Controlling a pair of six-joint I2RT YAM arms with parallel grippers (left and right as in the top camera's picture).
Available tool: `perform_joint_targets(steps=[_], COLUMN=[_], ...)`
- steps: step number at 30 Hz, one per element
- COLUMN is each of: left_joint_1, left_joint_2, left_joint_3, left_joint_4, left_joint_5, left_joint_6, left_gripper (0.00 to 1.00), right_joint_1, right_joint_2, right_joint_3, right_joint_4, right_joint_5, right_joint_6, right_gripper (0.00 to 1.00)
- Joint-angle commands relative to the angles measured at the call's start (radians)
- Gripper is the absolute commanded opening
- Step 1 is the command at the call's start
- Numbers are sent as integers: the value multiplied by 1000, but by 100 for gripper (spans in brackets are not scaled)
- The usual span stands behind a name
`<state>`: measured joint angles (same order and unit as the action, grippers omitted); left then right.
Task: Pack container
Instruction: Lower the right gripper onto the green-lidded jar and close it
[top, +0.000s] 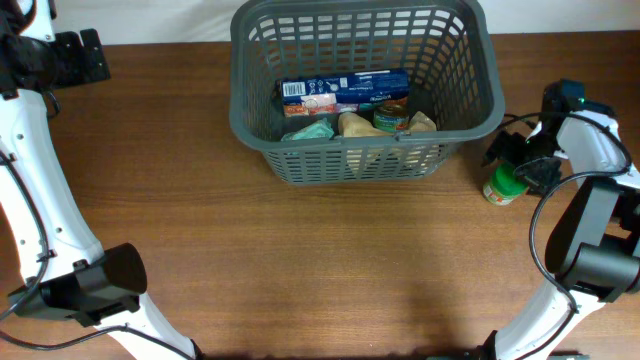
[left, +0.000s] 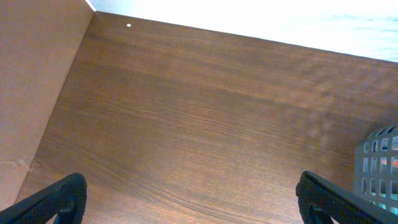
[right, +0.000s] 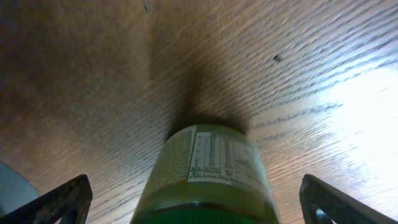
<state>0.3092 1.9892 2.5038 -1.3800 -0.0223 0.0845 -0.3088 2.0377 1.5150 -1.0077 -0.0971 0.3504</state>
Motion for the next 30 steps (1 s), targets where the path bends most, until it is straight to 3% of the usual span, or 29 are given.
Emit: perform_joint_targets(steps=[1,16,20,25,27,30], left_joint_1=[2,2,2,2,2,2], left_joint_2=[6,6,6,6,6,6], left_joint_3=[0,0,0,0,0,0], left_joint_4=[2,2,2,2,2,2], left_joint_5=[10,10,10,10,10,10], left_joint_6=[-13,-13,-13,-13,-13,-13], left_gripper=[99,99,99,99,99,99], right_joint_1=[-3,9,8,9,9,9], right_joint_2=[-9,-9,-9,-9,-9,-9], right_joint_3=[-12,-45,-45,-45,-45,-45], right_joint_4=[11,15,14,15,14,13], right_joint_5=[-23,-23,-23,-23,-23,-23], right_joint_6=[-1,33,33,33,33,33], right_gripper=[99,100,83,77,60,51])
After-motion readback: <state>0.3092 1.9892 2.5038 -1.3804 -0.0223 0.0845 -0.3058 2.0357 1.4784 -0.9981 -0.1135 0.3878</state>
